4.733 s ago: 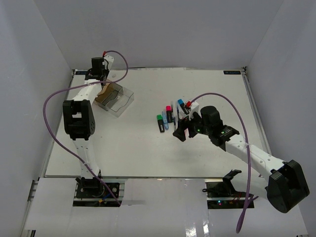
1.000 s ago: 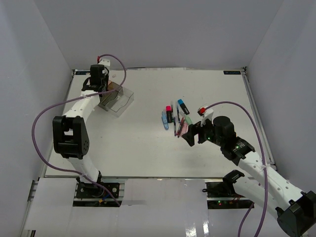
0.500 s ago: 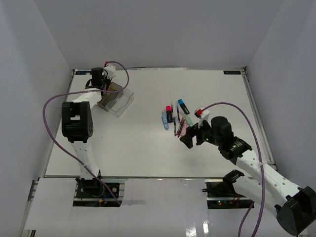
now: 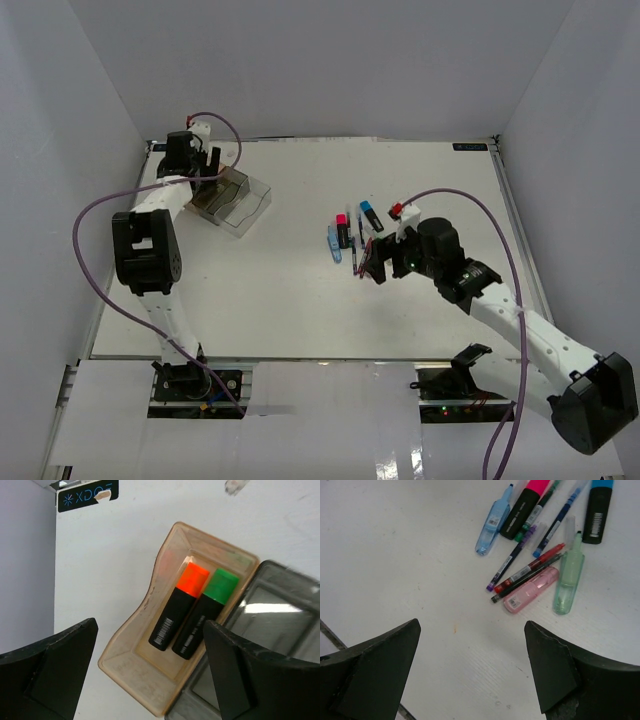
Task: Sort the stationery into containers
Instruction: Place the pen in the storage box, then pick up the pen from the center of the board.
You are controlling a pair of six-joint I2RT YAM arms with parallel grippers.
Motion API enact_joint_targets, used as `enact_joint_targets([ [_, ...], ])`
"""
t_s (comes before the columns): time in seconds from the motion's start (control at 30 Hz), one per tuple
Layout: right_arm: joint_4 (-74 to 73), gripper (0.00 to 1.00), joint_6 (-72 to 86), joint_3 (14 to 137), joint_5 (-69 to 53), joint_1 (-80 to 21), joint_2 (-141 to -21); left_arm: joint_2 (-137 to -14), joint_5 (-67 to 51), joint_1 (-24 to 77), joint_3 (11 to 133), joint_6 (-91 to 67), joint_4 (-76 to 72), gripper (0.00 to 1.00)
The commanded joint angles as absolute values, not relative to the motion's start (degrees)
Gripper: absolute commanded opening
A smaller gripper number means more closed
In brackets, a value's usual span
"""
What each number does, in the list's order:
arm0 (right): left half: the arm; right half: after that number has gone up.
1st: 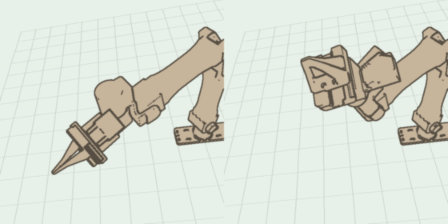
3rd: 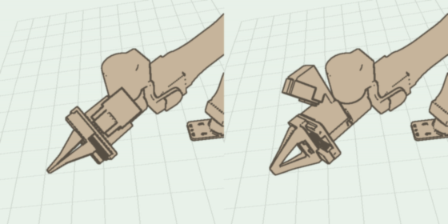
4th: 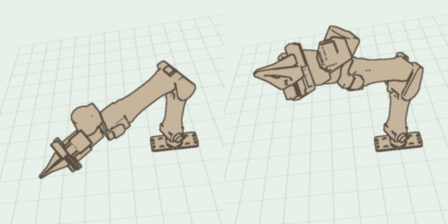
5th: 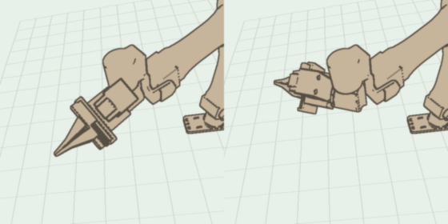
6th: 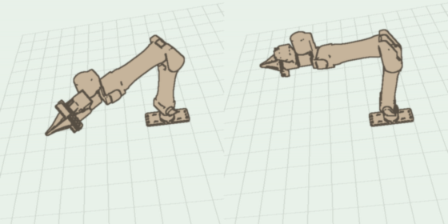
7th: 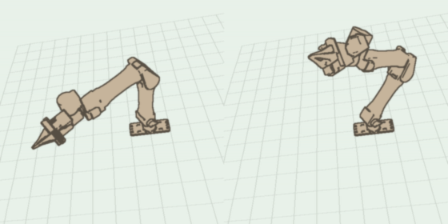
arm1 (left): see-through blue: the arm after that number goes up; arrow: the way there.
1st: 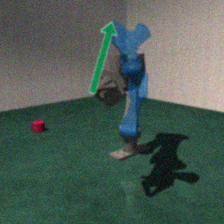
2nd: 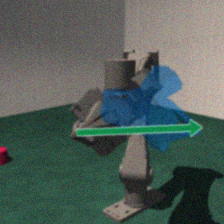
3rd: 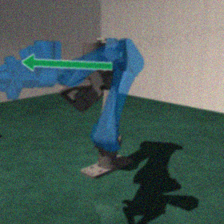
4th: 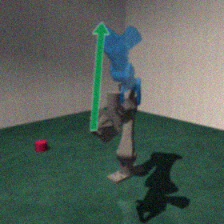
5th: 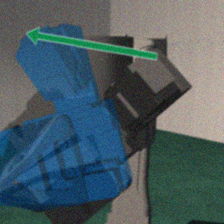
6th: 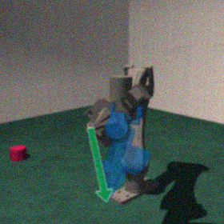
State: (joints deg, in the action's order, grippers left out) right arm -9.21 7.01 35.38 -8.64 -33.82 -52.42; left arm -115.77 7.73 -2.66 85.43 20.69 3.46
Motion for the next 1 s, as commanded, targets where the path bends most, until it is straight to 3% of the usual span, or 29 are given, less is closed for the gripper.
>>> enact_joint_targets([
  [0.0,-12.0,0.91,7.1,45.9,-0.8,-33.4,-59.8,-104.3,5.2,-2.5,89.2,8.0,8.3,0.98],
  [0.17,-13.5,0.95,8.0,56.1,5.4,-30.5,-71.2,-92.2,1.2,-2.5,84.6,-5.6,16.1,0.98],
  [0.33,-13.4,1.00,4.6,66.3,4.1,-27.3,-85.1,-74.8,-5.7,-2.5,70.6,-15.7,16.8,0.98],
  [0.47,-13.0,0.86,1.5,71.2,0.6,-25.1,-93.4,-66.1,-12.4,-1.9,56.7,-19.9,14.0,0.98],
  [0.63,-12.7,0.68,-2.3,76.5,0.6,-23.6,-102.9,-64.2,-18.9,-1.0,47.6,-21.4,10.8,0.98],
  [0.97,-10.9,0.61,-4.7,80.2,-3.0,-22.1,-112.1,-64.6,-21.2,1.0,43.7,-20.7,10.1,0.98],
])
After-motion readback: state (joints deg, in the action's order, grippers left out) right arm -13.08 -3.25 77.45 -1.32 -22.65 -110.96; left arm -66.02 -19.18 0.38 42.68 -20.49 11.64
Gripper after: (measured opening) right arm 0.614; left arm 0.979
